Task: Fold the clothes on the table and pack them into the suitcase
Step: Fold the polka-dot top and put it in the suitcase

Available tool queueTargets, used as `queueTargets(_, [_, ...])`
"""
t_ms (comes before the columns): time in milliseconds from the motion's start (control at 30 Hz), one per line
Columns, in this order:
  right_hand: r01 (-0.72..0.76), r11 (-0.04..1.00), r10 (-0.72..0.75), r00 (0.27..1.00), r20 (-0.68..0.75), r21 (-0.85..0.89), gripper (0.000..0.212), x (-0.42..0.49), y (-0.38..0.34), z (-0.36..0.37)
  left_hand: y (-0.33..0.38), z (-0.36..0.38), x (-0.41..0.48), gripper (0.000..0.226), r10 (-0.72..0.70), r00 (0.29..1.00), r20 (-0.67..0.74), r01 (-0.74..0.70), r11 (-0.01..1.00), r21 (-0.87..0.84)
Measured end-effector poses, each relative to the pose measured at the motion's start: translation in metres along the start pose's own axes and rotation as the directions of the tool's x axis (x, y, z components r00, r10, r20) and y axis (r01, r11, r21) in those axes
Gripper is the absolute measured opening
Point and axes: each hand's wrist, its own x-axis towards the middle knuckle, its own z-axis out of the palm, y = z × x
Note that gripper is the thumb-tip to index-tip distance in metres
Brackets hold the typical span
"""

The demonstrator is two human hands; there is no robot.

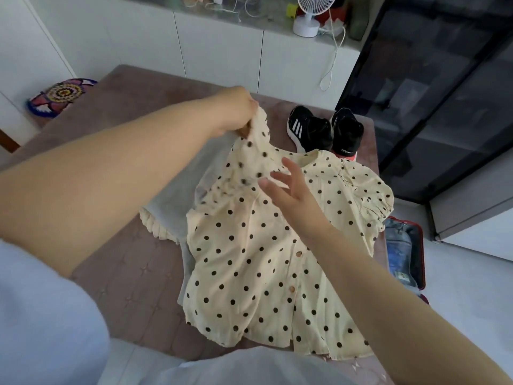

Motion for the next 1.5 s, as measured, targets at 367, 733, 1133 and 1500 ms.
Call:
queueTargets(367, [-0.342,0.938,0.314,0.908,-0.279,-0.058,0.021,0.046,0.035,-0.019,-0.05,0.045,0.027,0.052,0.053,0.993,-0.104,-0.006,0.912,0.41])
queueTargets(733, [-0.21,0.971,0.205,0.977,-0.056,-0.118,0.03,0.031,0.043,-0.018,-0.047,0.071,0.039,0.031,0.099,0.979,-0.179,0.066,0.675,0.735])
queueTargets(1133, [-0.312,0.93,0.201,0.874,-0.441,-0.193,0.036,0.03,0.09,-0.099,-0.062,0.013,0.041,0.032,0.167,0.904,-0.394,-0.031,0.944,0.327])
queueTargets(1500, [-0.641,0.763,0.551,0.578,-0.602,0.084,0.02,0.027,0.137,-0.193,-0.079,0.093,-0.004,0.057,0.345,0.926,0.153,-0.326,0.526,0.785])
